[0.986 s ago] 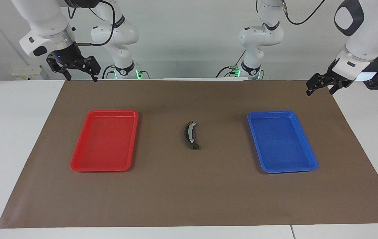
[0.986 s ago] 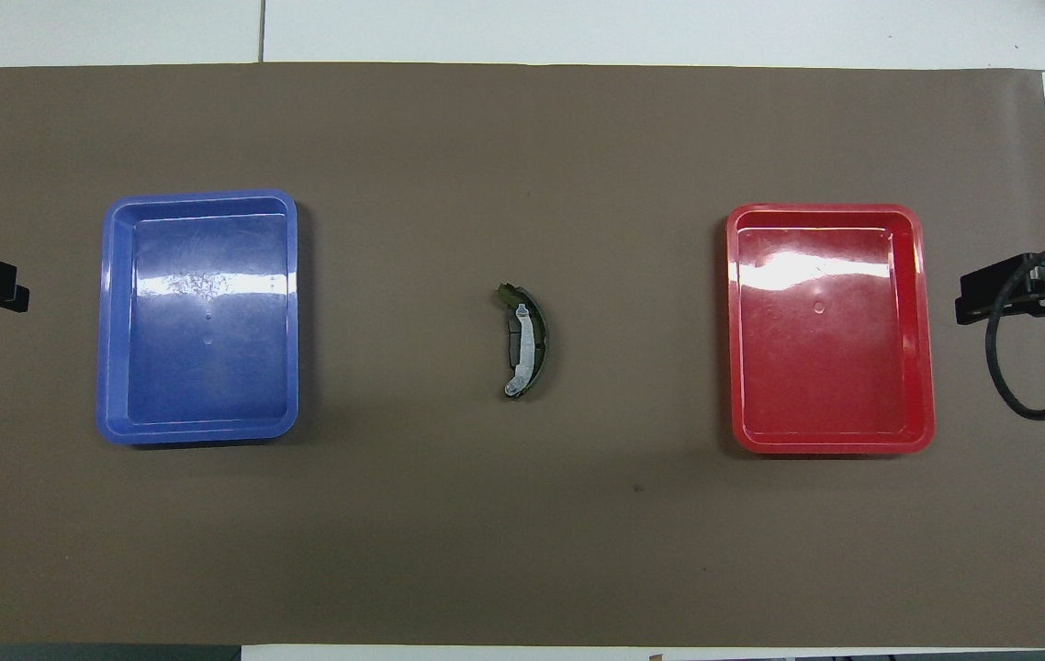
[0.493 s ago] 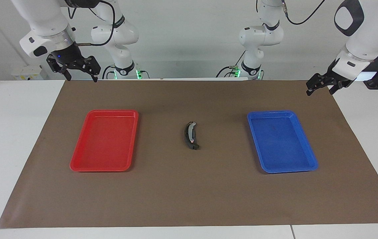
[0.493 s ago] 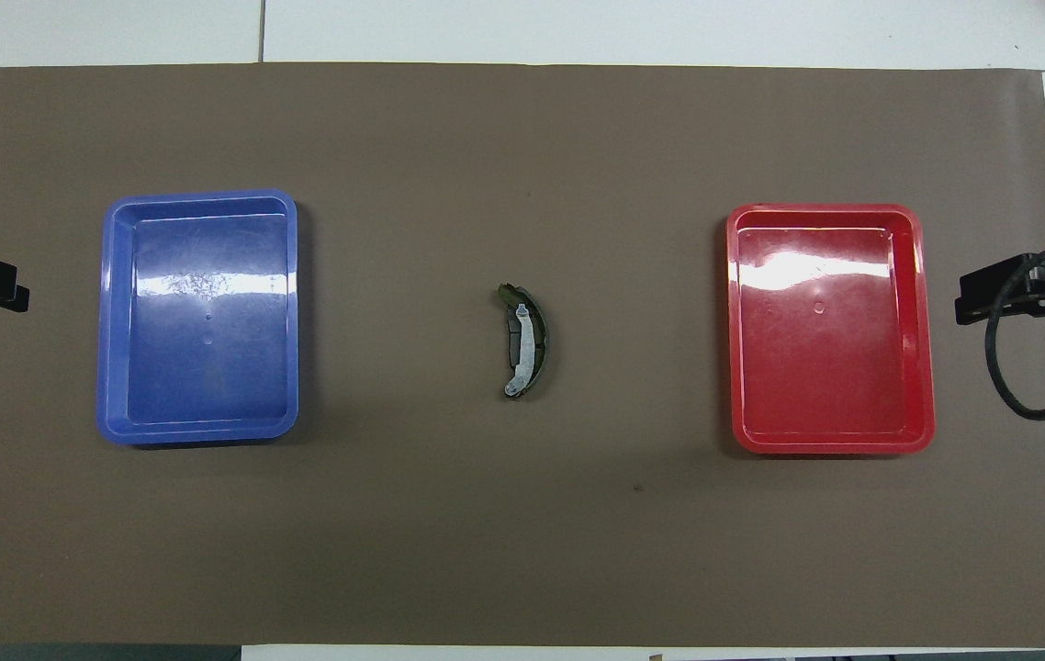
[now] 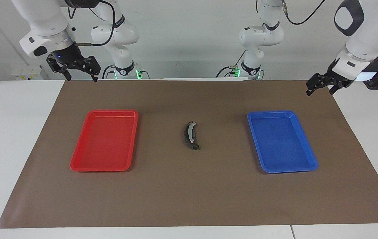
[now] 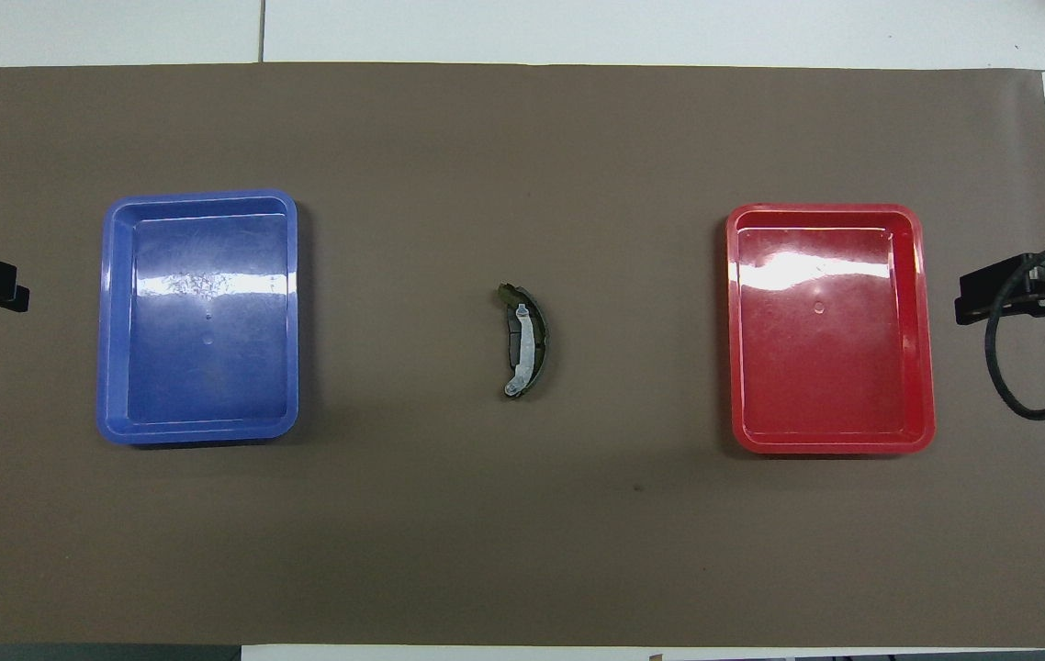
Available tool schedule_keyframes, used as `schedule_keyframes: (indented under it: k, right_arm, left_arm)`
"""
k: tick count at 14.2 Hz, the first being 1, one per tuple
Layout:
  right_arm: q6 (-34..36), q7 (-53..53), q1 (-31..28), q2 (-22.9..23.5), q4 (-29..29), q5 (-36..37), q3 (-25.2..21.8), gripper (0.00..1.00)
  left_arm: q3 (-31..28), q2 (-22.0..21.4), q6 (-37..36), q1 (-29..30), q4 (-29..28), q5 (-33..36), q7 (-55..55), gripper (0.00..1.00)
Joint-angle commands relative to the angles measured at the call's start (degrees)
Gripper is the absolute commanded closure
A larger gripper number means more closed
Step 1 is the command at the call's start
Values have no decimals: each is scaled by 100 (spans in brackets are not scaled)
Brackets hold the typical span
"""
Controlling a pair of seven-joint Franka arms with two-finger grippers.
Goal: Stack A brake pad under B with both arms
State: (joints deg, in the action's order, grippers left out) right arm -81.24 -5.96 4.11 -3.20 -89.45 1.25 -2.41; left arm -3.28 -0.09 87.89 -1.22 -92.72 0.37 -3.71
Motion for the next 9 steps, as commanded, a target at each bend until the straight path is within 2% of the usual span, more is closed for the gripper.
schedule_keyframes:
  k: [1, 9]
  right_arm:
    - [-50, 156, -51, -84, -91, -29, 4, 0]
    - [-50, 112, -42, -84, -91, -29, 4, 0]
  left_arm:
    - [21, -26, -71, 52, -18, -46, -86, 0]
    - [21, -26, -71, 52, -18, -46, -86, 0]
